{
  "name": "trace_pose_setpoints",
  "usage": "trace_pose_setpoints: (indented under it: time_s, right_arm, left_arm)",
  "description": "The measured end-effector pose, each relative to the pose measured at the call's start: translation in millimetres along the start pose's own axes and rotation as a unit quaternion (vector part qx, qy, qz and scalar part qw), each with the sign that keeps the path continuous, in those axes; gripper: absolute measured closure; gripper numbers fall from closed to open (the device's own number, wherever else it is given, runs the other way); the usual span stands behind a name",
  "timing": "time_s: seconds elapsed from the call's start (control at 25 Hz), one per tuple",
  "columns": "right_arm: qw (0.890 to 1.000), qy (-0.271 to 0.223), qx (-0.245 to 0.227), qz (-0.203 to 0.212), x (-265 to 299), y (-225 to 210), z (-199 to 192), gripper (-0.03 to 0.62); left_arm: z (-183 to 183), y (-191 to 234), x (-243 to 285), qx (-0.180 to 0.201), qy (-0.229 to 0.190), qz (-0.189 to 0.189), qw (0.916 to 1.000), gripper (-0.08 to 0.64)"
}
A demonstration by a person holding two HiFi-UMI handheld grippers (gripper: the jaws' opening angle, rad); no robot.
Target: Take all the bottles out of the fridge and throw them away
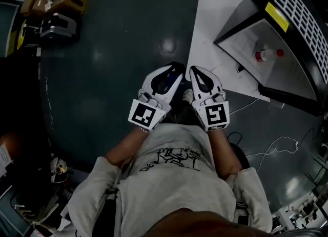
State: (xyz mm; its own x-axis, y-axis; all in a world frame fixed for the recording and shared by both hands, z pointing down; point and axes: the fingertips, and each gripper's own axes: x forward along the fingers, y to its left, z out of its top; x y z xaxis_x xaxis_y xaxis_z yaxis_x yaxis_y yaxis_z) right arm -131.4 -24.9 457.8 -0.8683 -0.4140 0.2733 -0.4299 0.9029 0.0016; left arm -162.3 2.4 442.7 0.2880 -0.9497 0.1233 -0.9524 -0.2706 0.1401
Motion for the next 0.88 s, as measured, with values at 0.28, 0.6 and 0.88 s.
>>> trace_pose_setpoints:
  time_s: [0.28,0.6,0.88]
  right_arm:
    - [1.0,-0.012,-0.009,-0.001,-16,6,35,0.584]
    - [0.999,-0.031,-0.018,-0.003,-30,11,72,0.584]
    - [0.999,-0.044,-0.025,-0.003,-37,20,95,0.584]
  left_arm:
    - [43,-15,-9,0.001,-0.033,-0.019,0.9993,0.472]
    - [77,-26,-18,0.01,-0.054,-0.031,0.998,0.499]
    - [99,-30,-29,0.016,-0.071,-0.038,0.9966,0.523]
